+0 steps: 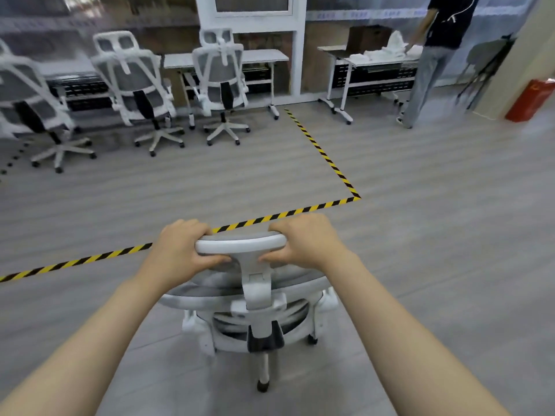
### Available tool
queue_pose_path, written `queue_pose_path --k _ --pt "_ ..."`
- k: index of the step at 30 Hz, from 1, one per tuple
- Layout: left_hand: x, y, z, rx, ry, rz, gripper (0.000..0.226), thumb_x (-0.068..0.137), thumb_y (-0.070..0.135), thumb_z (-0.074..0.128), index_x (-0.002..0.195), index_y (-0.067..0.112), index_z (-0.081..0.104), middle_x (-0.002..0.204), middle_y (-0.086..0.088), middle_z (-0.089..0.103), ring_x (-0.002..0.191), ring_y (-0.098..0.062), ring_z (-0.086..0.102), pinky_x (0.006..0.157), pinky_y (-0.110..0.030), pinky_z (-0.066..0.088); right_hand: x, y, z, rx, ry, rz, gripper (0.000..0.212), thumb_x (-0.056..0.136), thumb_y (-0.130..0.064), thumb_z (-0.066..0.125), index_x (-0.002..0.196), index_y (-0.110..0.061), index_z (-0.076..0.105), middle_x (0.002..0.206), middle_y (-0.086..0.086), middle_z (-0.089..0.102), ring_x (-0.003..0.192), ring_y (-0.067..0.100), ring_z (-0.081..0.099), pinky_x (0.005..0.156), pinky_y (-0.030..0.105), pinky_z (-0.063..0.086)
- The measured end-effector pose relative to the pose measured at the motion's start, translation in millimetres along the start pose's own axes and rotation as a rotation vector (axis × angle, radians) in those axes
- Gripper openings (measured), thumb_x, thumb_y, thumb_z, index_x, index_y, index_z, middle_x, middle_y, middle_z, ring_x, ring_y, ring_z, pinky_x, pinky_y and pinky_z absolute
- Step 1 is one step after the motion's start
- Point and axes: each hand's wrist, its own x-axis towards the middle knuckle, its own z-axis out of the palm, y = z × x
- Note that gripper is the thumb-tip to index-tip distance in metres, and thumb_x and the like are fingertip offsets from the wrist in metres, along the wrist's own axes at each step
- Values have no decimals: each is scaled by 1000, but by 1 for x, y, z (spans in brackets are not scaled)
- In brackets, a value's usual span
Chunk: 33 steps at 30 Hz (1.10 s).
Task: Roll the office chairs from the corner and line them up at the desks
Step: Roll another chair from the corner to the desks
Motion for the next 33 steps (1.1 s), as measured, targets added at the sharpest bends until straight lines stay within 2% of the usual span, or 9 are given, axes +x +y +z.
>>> queue_pose_path --k 3,7,11,16,19,24,29,33 --pt "41 -6 10 -34 4 -22 42 56 75 58 65 37 43 64 13 48 64 -12 43 55 -32 30 33 33 7 -9 36 -33 65 67 -87 45 87 -27 58 70 -6 62 66 19 57 54 31 42" --pt "98 -27 30 -55 42 -27 45 57 74 62 66 32 47 65 13 48 65 -11 44 56 -32 34 83 76 18 -16 131 -79 63 68 -83 52 78 -22 59 62 -3 58 61 24 56 49 29 26" --pt "167 -55 50 -92 91 -28 45 56 71 66 66 31 48 65 13 47 65 -7 44 56 -28 33 145 120 31 -4 176 -98 62 68 -84 50 75 -22 57 60 -4 58 58 21 55 47 28 27" --pt "264 -89 76 -99 81 13 42 59 71 67 68 35 47 66 19 43 64 -1 41 56 -27 30 220 183 46 -1 224 -46 65 64 -88 43 64 -23 50 50 -7 49 46 13 40 43 21 7" --pt "328 -108 95 -81 80 22 47 60 74 66 71 30 55 68 17 46 65 -8 44 58 -31 36 272 229 53 -16 207 -41 64 66 -88 43 66 -25 52 51 -8 50 47 12 47 42 21 8" --pt "447 -135 124 -62 82 16 48 60 71 66 68 27 50 67 14 44 65 -13 42 60 -33 35 365 313 66 -16 207 -60 64 67 -89 39 71 -26 52 58 -7 56 55 15 54 43 25 16" --pt "567 -169 153 -82 85 3 51 61 73 64 70 24 52 68 11 46 68 -15 44 62 -34 35 463 391 76 -13 204 -69 64 68 -88 36 69 -25 50 57 -6 53 56 16 55 44 29 31" --pt "663 -201 178 -88 113 24 48 61 71 64 69 26 48 68 13 43 67 -15 43 62 -32 31 545 456 93 13 243 -82 59 66 -86 37 65 -27 42 53 -8 47 52 17 51 44 27 30"
